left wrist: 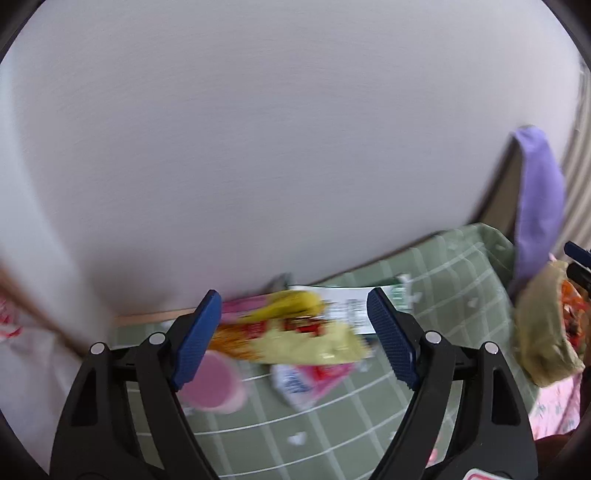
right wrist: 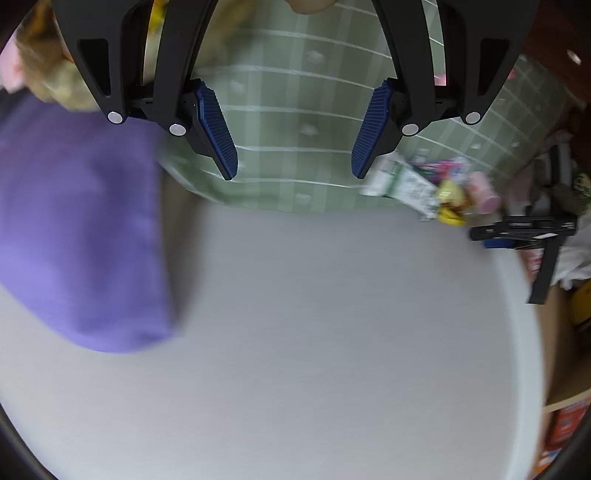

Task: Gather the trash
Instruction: 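Return to the table and grasp the pink-and-yellow candy packet with the right tool, then grasp the yellow snack bar with the left tool while the right tool holds the candy packet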

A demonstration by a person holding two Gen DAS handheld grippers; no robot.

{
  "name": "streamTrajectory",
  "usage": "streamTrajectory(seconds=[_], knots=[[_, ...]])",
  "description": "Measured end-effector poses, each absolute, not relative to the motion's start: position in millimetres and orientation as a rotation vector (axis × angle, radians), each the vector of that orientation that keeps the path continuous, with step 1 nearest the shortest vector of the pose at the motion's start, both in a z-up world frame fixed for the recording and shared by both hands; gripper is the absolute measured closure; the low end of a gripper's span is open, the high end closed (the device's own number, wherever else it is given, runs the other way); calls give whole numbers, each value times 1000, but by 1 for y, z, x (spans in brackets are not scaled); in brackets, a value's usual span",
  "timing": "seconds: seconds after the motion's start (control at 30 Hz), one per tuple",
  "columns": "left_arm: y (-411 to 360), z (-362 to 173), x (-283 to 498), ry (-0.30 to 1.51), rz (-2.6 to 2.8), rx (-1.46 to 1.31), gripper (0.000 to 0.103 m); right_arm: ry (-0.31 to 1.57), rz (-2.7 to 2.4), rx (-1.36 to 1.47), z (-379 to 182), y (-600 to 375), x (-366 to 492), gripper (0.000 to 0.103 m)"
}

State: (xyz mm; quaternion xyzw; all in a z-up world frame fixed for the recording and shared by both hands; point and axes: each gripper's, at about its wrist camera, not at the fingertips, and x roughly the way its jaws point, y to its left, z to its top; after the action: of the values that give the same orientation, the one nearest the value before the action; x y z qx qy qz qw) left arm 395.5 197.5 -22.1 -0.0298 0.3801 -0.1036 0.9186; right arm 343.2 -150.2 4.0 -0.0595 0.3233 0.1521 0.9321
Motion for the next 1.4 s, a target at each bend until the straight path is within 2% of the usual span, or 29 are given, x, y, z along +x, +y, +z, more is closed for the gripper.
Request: streamTrajectory(seconds=[0.17,0.4,0.63,0.67,0.7,0.8,1.07,1.4], knots=[[225,-24,372,747,-111,-151,26,655,512,-155,-10,-84,369,42],[254,-52,318,770,-80,-294,26,632,827,-352,-32,41,401,44],[260,-63,304,781,-119,-354,26,771,905,-530,-96,117,452,71],[259,-63,305,778,-134,-358,26,802,914,-527,-102,121,457,79],[257,-63,308,778,-163,-361,26,827,918,-511,-105,120,459,84],[243,-68,318,800,-219,-355,26,826,901,-439,-96,102,456,91],[196,-90,356,896,-416,-381,26,789,697,-258,-61,6,425,91],[190,-103,414,1009,-245,-536,26,857,503,-248,-92,-73,372,91]])
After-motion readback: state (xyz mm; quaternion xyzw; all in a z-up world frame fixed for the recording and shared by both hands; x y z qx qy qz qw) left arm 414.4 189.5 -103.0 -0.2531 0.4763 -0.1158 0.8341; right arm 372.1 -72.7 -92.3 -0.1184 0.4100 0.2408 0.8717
